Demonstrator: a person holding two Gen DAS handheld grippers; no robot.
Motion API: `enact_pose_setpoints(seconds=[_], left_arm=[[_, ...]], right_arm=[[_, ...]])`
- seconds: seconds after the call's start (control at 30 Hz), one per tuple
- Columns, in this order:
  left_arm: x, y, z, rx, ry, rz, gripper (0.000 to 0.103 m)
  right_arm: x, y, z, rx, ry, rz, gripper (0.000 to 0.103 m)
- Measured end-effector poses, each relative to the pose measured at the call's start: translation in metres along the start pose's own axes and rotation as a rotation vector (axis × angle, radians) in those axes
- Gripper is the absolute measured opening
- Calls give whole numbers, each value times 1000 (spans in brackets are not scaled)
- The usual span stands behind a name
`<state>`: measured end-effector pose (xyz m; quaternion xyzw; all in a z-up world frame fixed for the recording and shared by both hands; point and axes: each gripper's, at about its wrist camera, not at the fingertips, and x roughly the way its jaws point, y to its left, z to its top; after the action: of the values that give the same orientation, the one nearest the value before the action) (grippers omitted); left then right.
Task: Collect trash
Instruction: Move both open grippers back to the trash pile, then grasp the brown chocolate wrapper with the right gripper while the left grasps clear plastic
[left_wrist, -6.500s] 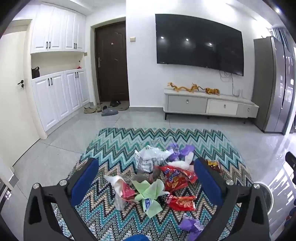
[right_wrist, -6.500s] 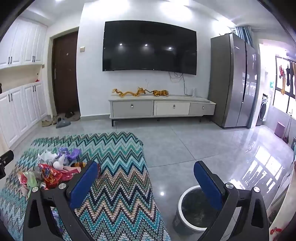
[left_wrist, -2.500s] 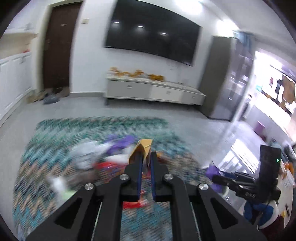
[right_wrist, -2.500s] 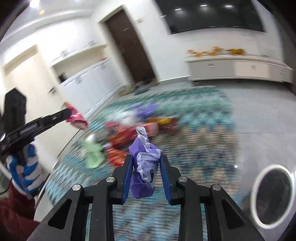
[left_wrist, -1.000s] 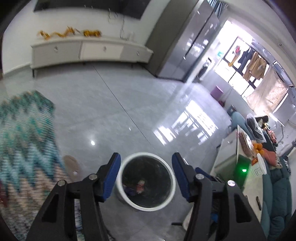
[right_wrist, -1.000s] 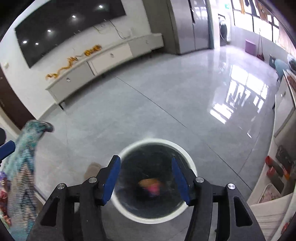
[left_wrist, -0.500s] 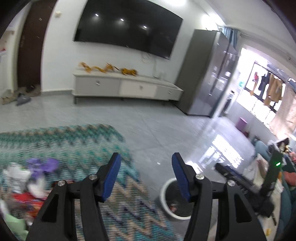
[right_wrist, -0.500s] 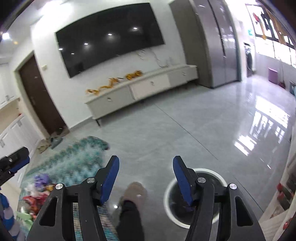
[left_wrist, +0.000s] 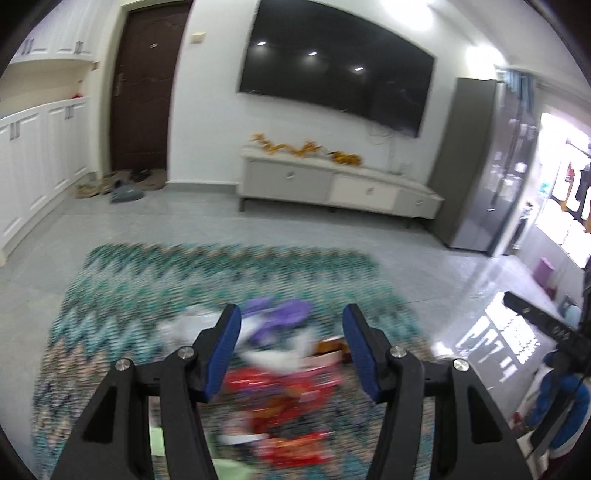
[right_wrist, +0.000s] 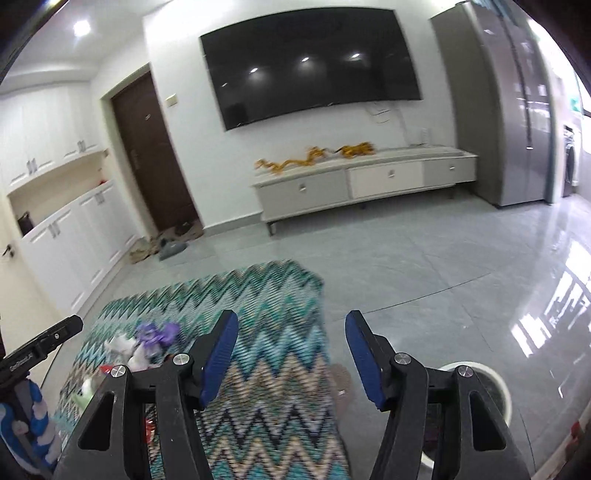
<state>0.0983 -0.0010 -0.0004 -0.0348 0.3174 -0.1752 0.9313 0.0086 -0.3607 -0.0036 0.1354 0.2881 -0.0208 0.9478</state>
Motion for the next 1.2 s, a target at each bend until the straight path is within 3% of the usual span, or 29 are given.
enact_pose_setpoints(seconds=[0.13, 0.3, 0.57, 0.8, 0.83, 0.87, 0.93, 1.0, 1.1, 1.2], left_arm=[[17, 51, -16, -27, 78, 61, 55], [40, 82, -36, -33, 182, 26, 55], [75, 95, -62, -5, 309, -43, 55], [83, 79, -68, 88, 327, -72, 55], [84, 77, -68, 100, 328, -74, 55], [84, 76, -70, 113, 330, -72, 55], [84, 73, -72, 129, 326, -64, 46], [85, 72, -72, 128, 331, -68, 27], [83, 73, -73, 118, 316, -67, 17], [71, 76, -76, 96, 292, -59, 14]], right_arm=[[29, 26, -11, -39, 68, 62, 58], [76, 59, -28, -95, 171, 145, 60], [144, 97, -48, -209, 294, 236, 65], [172, 108, -67, -257, 362, 266, 66], [173, 108, -69, -257, 365, 272, 65], [172, 107, -72, -258, 367, 279, 56], [168, 106, -76, -271, 369, 284, 42], [165, 103, -81, -280, 374, 290, 36], [159, 100, -81, -275, 358, 302, 32], [148, 97, -79, -267, 329, 312, 30]])
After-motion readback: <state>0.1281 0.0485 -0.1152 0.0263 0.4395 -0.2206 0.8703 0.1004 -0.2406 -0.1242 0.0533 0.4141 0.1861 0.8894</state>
